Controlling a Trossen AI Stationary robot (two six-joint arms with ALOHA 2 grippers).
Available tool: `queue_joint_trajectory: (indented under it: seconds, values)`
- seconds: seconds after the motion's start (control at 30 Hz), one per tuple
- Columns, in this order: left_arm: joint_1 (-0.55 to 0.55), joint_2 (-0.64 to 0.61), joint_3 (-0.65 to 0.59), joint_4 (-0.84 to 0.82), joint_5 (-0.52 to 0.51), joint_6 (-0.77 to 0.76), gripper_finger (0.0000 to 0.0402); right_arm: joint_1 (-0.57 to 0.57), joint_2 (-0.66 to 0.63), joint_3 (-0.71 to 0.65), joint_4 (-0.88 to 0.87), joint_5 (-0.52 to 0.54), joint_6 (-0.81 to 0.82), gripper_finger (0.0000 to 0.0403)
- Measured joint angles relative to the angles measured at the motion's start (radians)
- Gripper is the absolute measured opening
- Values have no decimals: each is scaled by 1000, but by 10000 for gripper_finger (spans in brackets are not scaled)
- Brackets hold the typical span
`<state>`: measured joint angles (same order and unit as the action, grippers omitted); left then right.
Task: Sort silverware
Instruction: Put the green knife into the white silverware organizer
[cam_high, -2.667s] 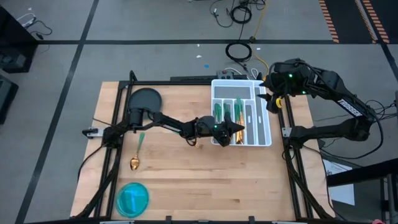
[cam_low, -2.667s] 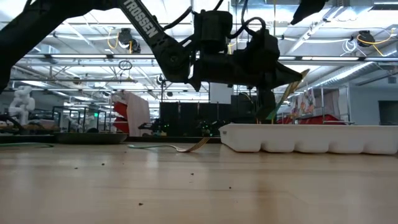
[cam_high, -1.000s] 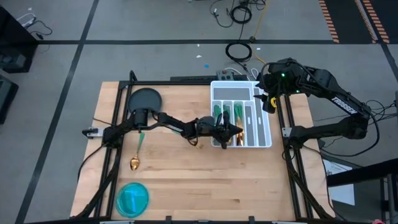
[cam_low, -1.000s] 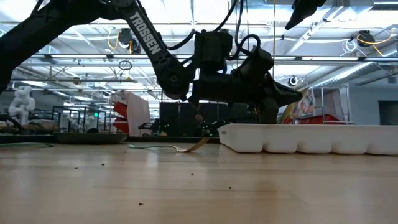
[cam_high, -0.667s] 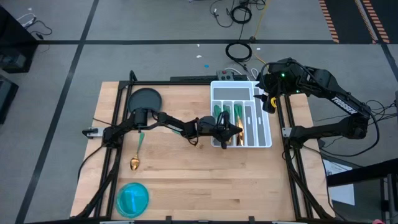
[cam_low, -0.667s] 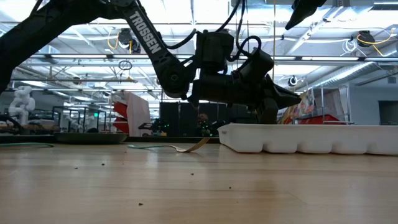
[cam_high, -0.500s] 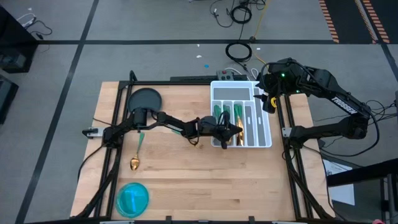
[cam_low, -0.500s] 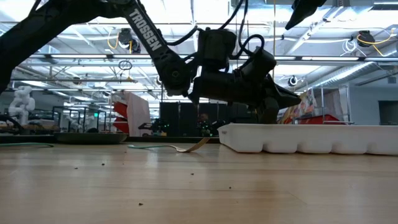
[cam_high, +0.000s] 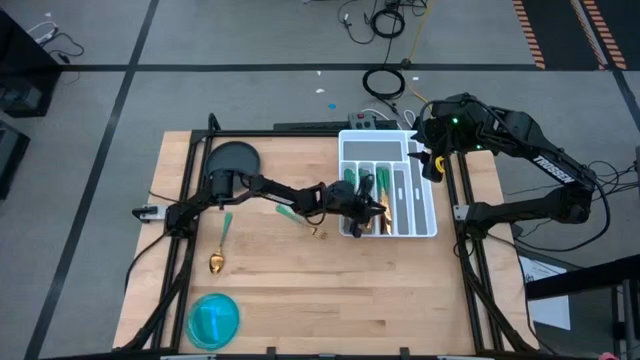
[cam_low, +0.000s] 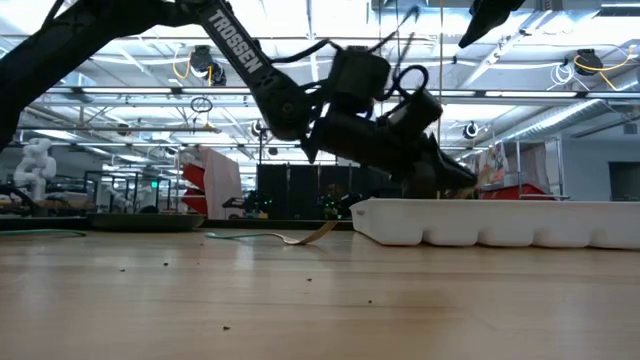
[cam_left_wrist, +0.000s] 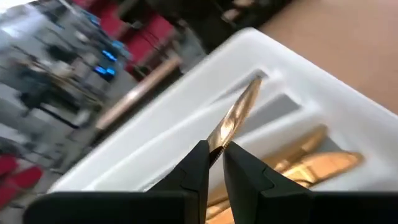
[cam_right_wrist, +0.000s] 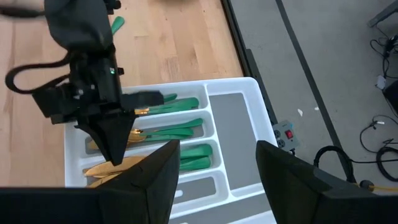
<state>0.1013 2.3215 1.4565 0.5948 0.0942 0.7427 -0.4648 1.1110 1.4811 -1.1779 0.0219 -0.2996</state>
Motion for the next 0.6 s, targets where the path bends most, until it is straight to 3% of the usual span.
queue_joint_trajectory:
  seconds: [0.23, 0.6]
  values:
    - [5, -2, 118, -302, 49, 68, 50, 0, 0, 0, 0, 0, 22, 205]
    - [16, -2, 236, -527, 86, 89, 50, 0, 0, 0, -1, 0, 48, 205]
